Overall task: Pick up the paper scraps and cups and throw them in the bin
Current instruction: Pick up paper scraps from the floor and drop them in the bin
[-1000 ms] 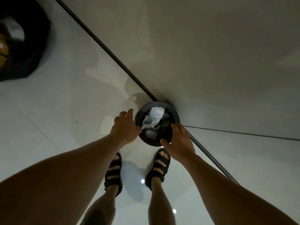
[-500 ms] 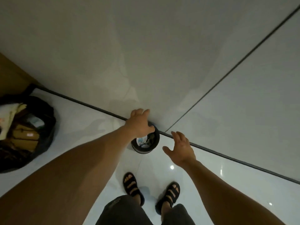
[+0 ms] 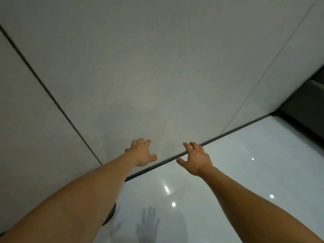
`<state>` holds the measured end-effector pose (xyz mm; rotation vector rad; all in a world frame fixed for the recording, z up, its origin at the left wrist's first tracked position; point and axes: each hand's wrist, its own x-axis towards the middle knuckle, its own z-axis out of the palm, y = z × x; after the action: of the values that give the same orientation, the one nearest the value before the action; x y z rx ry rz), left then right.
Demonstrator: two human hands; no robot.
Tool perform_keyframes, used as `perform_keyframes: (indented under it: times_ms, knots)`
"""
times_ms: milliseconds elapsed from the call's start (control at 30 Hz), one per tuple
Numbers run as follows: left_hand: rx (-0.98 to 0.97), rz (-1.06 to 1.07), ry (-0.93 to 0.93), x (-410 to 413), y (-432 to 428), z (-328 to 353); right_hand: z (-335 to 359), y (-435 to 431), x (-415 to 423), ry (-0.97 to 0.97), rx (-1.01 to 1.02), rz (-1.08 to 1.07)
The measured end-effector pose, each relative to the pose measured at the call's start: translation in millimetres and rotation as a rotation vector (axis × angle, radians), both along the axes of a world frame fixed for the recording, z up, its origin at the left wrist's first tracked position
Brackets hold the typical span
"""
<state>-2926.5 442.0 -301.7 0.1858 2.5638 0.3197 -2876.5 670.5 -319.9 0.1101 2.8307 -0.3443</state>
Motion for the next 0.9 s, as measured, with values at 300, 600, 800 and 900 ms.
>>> perform_keyframes:
  times_ms: [300,600,800,900]
  knots:
    - [0.031,-0.352,0.097,-4,254,24,21,228,65,-0.008,0.015,-0.424]
    - [0.054,-0.670,0.103,-55,452,23,19,369,68,-0.014,-0.006,-0.735]
    - [0.067,-0.883,0.081,-86,580,23,27,459,69,0.005,0.013,-0.950]
    - [0.079,-0.982,0.095,-87,651,26,29,504,80,0.012,0.013,-1.046]
